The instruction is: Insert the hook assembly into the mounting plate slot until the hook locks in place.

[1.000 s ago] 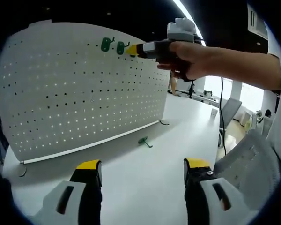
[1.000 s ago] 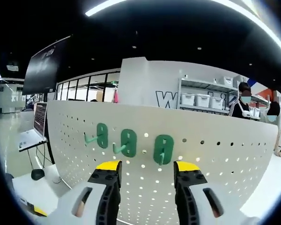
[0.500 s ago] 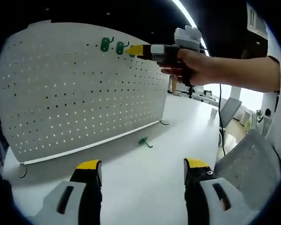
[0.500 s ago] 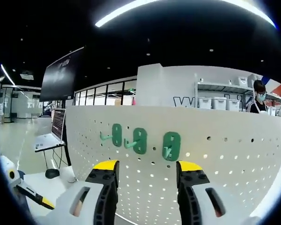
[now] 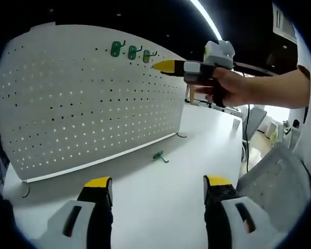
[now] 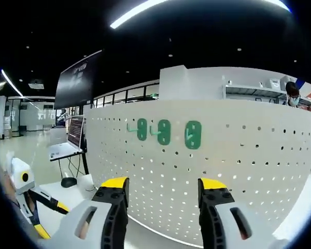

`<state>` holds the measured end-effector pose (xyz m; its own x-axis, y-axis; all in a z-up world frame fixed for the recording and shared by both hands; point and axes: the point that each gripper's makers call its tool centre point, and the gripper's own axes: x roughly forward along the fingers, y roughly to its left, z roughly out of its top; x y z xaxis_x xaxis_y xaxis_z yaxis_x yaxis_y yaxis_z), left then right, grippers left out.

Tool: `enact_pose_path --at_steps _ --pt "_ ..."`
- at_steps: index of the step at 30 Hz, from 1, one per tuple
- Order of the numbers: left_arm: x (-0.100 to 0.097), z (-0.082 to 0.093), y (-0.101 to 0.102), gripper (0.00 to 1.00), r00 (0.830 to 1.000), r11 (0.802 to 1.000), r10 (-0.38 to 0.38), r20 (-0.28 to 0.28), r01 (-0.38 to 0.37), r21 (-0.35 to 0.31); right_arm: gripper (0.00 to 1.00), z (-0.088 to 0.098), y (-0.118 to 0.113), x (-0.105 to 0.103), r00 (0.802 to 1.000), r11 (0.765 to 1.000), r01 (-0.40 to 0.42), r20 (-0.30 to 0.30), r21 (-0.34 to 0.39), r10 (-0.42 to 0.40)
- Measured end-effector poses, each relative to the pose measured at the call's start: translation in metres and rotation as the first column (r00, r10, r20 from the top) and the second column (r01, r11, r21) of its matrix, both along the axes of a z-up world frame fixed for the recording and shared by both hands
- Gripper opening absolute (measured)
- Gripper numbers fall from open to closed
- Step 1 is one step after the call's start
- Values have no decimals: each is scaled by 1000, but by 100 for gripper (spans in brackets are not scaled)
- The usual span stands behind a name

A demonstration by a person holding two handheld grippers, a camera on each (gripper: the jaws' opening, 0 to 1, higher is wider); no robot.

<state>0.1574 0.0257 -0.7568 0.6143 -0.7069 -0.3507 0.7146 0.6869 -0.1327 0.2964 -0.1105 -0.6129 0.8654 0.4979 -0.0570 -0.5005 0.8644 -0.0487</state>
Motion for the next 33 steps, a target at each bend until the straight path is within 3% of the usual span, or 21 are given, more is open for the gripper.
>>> enact_pose_path --at_steps 33 --pt "-3 0 3 75 1000 1000 -3 3 3 7 56 -57 -37 -57 995 1000 17 -97 -13 -19"
